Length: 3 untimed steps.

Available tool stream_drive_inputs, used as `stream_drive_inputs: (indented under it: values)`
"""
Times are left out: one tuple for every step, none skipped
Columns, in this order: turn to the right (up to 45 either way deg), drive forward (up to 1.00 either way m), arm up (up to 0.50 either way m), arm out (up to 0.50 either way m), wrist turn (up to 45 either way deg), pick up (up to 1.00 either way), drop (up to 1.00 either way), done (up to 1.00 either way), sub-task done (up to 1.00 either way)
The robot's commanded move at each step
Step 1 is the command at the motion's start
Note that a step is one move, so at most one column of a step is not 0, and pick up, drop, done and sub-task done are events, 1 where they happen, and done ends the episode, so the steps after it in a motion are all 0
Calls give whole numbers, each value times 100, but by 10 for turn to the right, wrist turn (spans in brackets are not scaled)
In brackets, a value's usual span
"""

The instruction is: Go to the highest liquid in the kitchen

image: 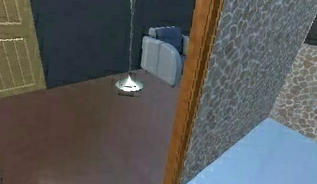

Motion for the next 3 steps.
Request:
stream_drive_inputs:
  values:
    - [-90, 0, 0, 0, 0, 0, 0, 0, 0]
    - [0, 55, 0, 0, 0, 0, 0, 0, 0]
    - [-360, 0, 0, 0, 0, 0, 0, 0, 0]
